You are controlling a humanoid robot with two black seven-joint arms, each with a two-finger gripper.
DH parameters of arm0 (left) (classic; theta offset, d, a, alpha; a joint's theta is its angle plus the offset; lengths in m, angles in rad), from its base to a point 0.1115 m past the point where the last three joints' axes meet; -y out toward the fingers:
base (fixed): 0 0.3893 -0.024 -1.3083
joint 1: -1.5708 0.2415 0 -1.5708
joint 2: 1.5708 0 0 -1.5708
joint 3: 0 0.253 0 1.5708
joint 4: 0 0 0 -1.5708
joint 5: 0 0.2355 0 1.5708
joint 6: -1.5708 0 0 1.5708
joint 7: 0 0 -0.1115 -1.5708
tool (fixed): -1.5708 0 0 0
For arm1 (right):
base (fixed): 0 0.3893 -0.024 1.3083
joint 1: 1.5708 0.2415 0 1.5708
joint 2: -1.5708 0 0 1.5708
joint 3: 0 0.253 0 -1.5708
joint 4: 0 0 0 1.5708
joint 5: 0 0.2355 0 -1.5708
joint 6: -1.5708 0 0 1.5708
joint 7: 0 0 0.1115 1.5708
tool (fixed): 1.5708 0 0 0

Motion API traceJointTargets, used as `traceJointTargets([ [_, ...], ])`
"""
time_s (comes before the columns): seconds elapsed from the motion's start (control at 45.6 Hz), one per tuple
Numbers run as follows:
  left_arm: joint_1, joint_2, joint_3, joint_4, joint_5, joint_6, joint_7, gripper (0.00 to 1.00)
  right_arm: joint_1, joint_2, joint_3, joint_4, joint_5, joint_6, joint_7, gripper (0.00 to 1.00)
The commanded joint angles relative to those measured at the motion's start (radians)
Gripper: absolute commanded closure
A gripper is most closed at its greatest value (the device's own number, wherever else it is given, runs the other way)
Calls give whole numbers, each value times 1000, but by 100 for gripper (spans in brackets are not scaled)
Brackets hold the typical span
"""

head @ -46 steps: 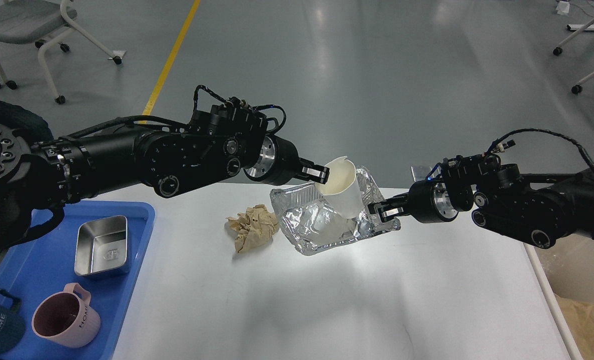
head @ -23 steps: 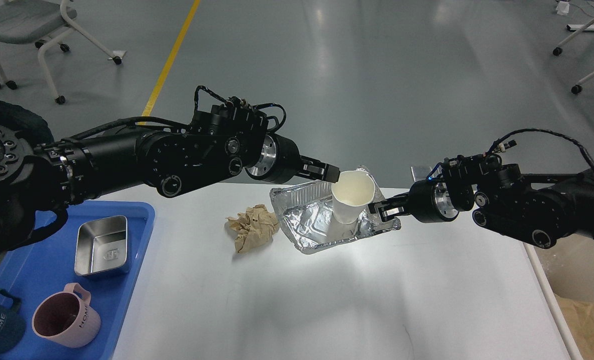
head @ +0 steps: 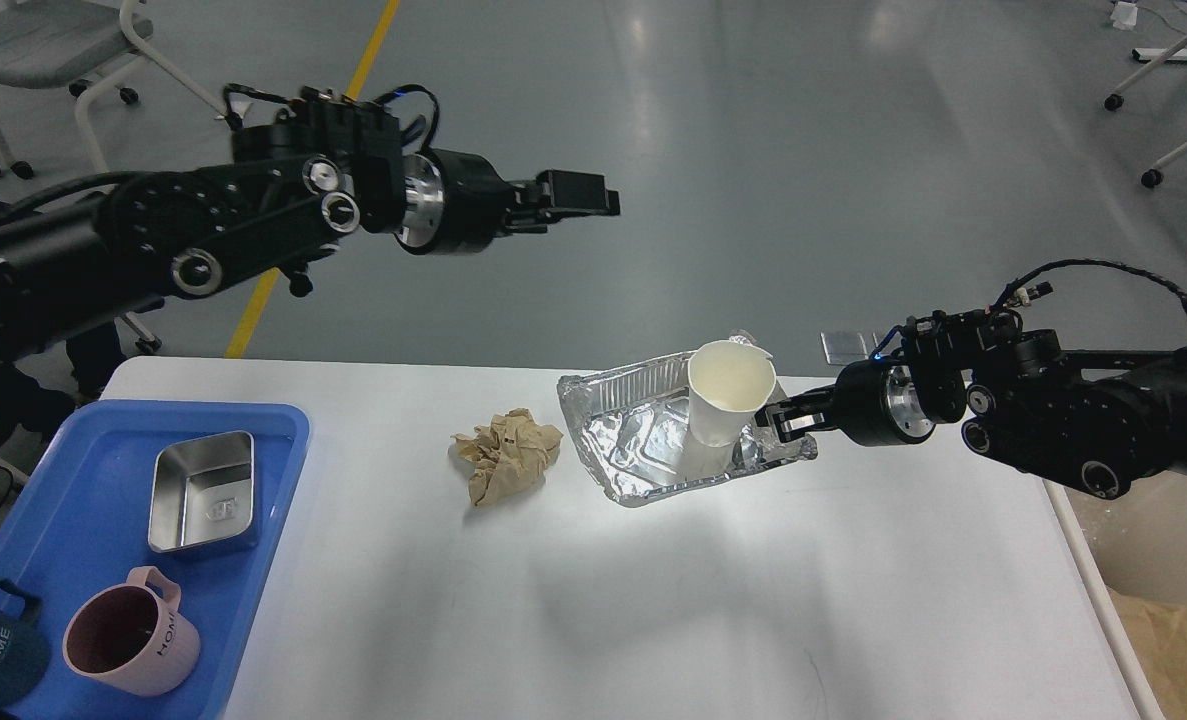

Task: Tidy desktop
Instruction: 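Open the left gripper and withdraw it toward the blue tray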

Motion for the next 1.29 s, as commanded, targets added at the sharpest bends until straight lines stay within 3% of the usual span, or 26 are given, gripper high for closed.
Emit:
traceJointTargets([
  [0.0,30,138,-31,-28,-110,13,0,7,-2,-10,1,0,0,1,0,100],
  [0.131,79,295,-23,-135,-139,27,4,7,0,-10,1,0,0,1,0,100],
  [0.263,143,462,-25,-270,-139,97,5,7,1,-11,-1,2,0,1,0,100],
  [0.57,396,778,-23,-549,-136,484,10,7,1,-8,-1,-1,0,1,-2,100],
  [0.789,502,970,-28,-650,-136,510,-4,7,0,-8,1,-1,0,2,0,100],
  [0.92,582,1048,-23,-716,-134,593,-42,7,-5,-10,1,-3,0,1,-2,100],
  [1.095,644,1099,-23,-726,-136,613,-101,7,-5,-11,1,-1,0,1,0,100],
  [1.271,644,1090,-32,-726,-134,613,-105,7,-5,-8,1,-1,0,1,-2,100],
])
